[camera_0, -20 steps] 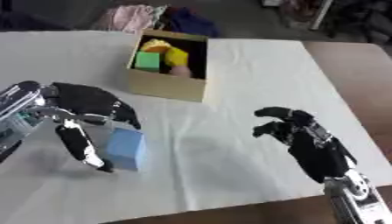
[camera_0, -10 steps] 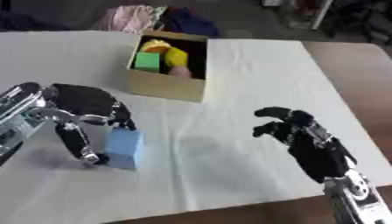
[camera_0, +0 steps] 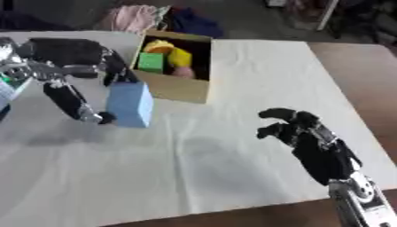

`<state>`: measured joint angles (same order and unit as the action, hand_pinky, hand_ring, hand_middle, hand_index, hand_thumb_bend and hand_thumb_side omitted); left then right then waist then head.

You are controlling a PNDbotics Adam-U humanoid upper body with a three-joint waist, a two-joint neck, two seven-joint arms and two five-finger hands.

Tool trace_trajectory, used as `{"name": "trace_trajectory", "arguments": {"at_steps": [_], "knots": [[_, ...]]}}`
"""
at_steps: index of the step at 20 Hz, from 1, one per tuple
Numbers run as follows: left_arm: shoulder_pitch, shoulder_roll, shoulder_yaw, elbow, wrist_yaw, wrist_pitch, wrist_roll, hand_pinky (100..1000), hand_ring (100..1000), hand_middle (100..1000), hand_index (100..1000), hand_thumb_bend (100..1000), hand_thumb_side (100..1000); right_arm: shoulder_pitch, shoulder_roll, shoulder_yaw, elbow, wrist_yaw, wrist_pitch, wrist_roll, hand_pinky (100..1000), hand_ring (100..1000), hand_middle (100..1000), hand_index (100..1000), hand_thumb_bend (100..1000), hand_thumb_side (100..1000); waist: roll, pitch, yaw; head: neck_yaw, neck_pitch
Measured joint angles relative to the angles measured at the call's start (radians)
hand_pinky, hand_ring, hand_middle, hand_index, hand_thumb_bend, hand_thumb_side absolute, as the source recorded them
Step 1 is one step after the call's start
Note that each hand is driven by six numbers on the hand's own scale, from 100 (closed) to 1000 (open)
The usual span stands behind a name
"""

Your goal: Pick up objects on the table and place them in the box.

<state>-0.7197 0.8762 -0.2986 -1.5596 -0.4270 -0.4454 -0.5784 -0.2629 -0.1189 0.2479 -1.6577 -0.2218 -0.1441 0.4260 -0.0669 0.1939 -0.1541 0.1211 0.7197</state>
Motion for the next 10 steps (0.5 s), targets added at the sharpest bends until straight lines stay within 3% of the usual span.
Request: {"name": "trace_trajectory", "arguments": {"at_steps": [5,10], "knots": [[-0.157,-0.096,0.040,0.214,-0.121,0.015,0.086,629,473,508,733,312,230,0.004,0.000,0.001,0.002,0.000,0.001,0.001,840,662,803,828,100,960,0.000,0.000,-0.007,0.006,0.000],[-0.242,-0.228,0.095,0.447,-0.317,0.021,0.222,651,520,567,790,287,190,0.004,0.003,0.010,0.003,-0.001,0.006,0.006,840,662,803,828,100,961,0.000,0.000,-0.020,0.020,0.001]]}}
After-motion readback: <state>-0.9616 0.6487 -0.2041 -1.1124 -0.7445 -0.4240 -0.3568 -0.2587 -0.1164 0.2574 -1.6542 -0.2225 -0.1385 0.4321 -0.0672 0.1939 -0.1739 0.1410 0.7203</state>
